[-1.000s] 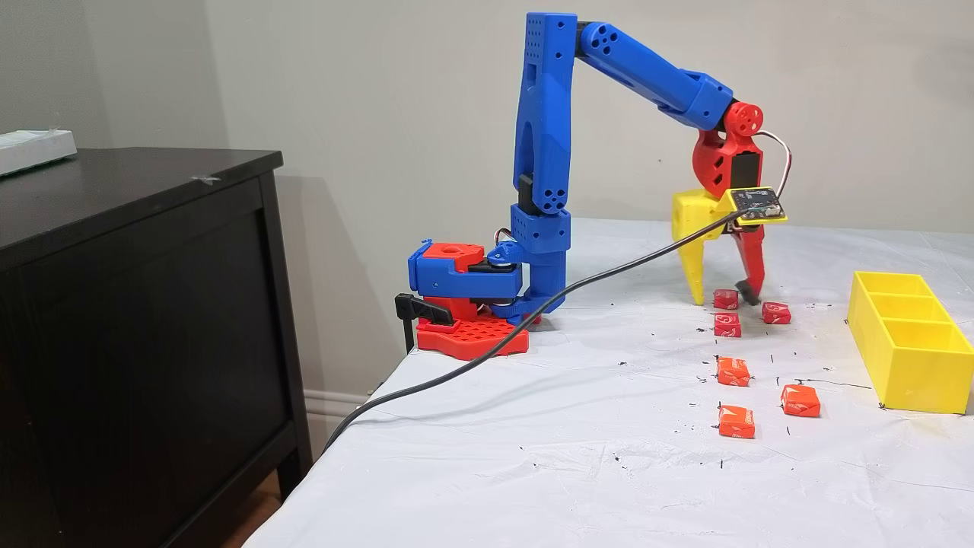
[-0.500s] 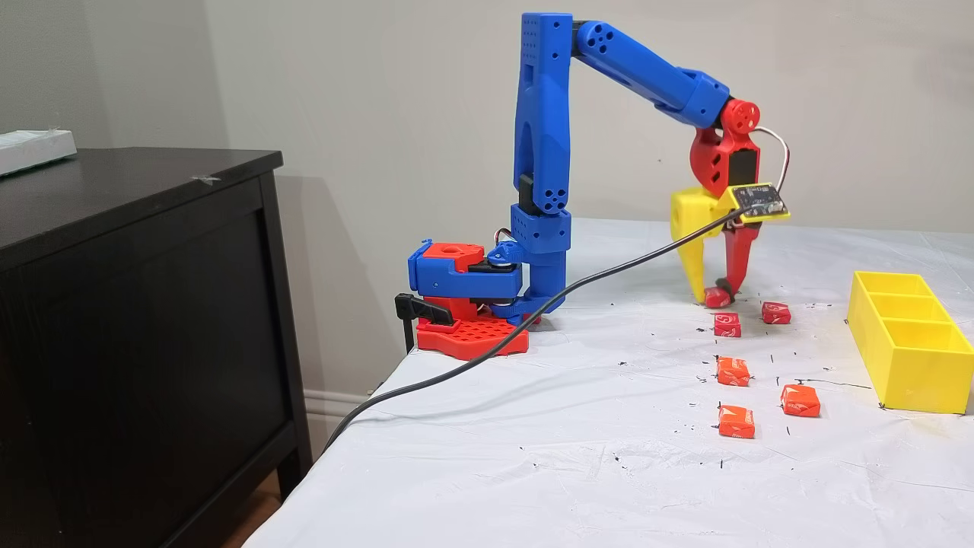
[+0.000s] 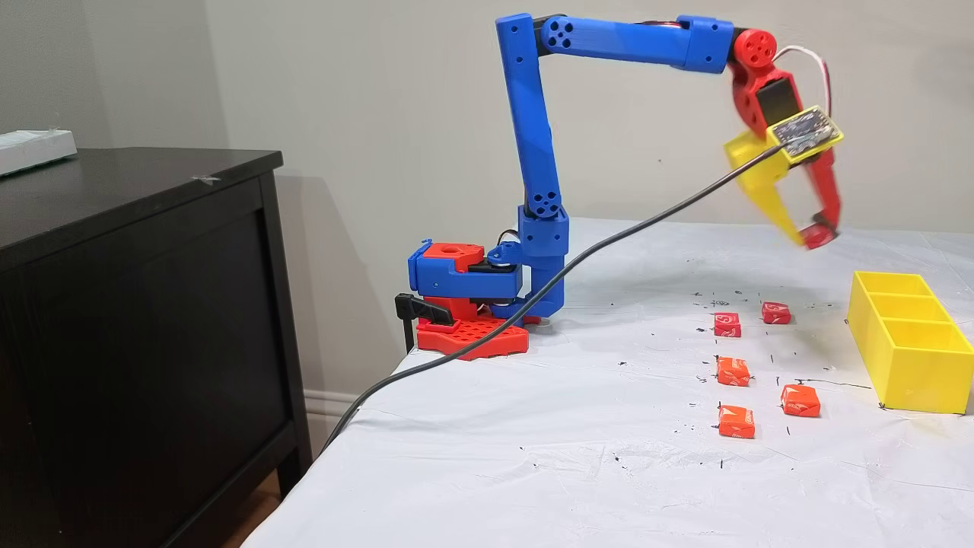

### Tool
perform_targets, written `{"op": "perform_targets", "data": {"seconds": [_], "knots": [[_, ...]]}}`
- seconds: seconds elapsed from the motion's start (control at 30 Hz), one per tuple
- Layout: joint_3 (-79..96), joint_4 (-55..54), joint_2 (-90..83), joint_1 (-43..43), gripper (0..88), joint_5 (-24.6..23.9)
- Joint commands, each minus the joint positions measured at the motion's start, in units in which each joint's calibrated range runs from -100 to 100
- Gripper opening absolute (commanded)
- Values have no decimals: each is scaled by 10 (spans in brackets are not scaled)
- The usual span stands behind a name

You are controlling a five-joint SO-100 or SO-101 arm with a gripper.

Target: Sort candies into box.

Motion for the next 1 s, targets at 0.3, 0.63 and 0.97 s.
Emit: {"op": "perform_targets", "data": {"seconds": [0.3, 0.63, 0.97], "knots": [[-109, -68, 57, 19, 1, -18], [-118, -110, 113, 15, 1, -29], [-112, -119, 131, 3, 1, -36]]}}
